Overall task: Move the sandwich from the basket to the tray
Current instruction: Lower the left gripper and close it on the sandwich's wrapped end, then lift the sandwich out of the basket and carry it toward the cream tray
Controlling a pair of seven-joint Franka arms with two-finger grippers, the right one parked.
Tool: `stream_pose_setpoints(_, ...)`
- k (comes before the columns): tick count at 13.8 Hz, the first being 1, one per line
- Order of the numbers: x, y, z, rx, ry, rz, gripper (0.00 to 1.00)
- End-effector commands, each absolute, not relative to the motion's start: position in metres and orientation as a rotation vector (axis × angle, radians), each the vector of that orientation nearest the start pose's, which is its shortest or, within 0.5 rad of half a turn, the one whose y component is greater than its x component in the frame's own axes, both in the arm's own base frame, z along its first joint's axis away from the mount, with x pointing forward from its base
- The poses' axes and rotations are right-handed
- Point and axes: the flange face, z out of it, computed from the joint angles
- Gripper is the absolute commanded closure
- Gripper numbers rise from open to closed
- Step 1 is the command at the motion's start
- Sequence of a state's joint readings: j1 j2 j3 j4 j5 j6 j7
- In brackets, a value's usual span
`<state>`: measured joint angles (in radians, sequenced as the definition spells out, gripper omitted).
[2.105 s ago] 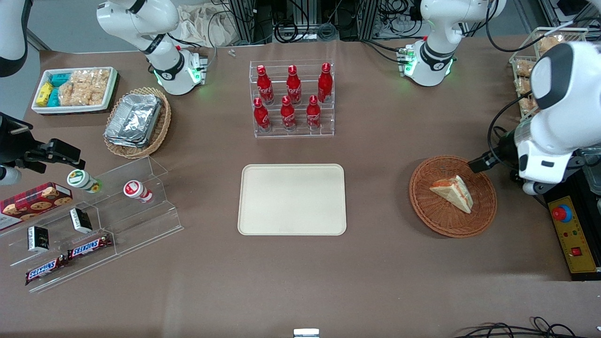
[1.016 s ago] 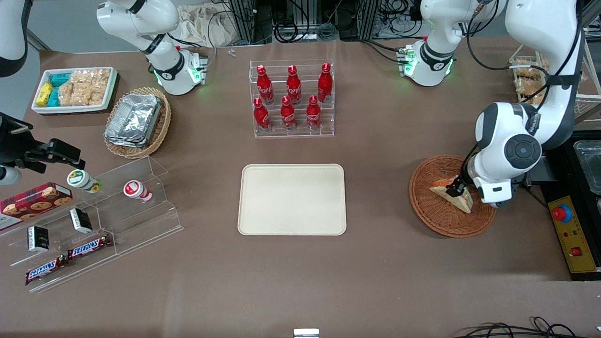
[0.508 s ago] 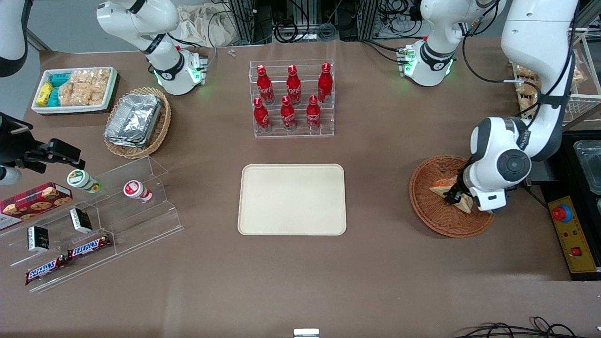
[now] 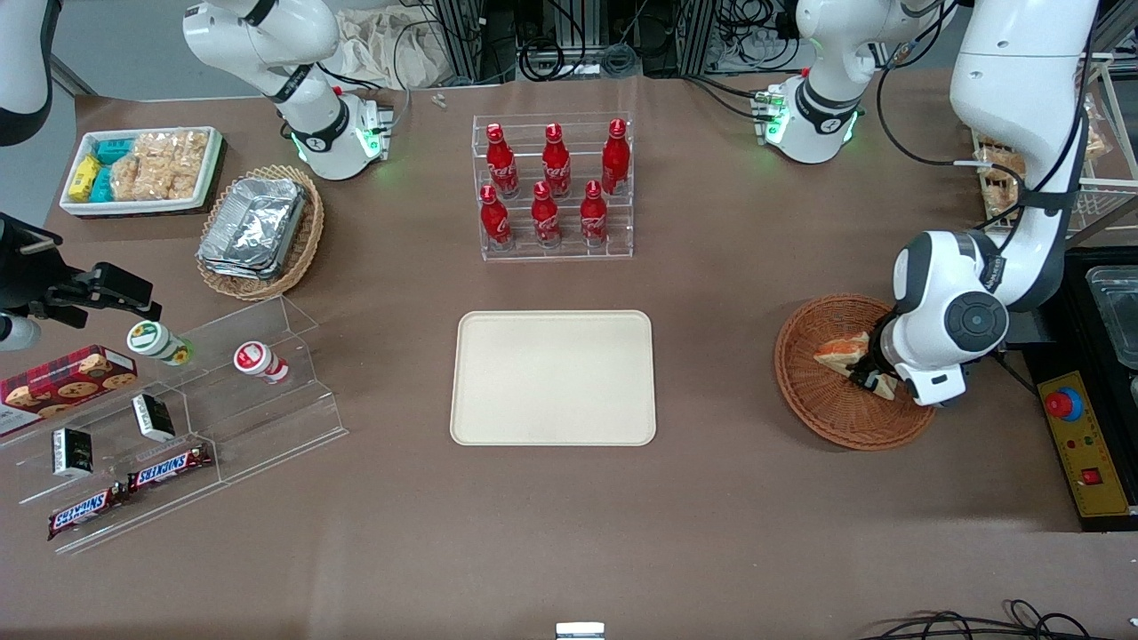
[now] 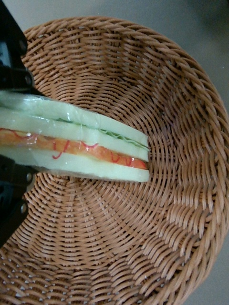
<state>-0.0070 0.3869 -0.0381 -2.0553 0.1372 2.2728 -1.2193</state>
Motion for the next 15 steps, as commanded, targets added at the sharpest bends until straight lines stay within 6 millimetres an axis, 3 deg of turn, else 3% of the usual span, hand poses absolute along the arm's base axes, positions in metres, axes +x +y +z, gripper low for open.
stream_pose_setpoints(1,0.585,-0.024,0.24,-2.523,-1.57,0.08,1.0)
stream_pose_setpoints(2,0.585,-0.023,0.248,-2.522,-1.562,0.086,1.0)
stream_pose_setpoints(5,0.585,-0.028,0.296,-2.554,-1.451,0.132,1.0)
stream_pose_setpoints(7,0.59,-0.037,0.338,-2.604,-1.348,0.165,1.0)
stream_pose_setpoints(9,0.598,-0.076,0.379,-2.68,-1.257,0.158,1.0)
stream_pose_setpoints(11,0.599,-0.108,0.404,-2.718,-1.195,0.181,1.0)
stream_pose_setpoints(15,0.581,-0.205,0.426,-2.902,-0.86,0.176,1.0)
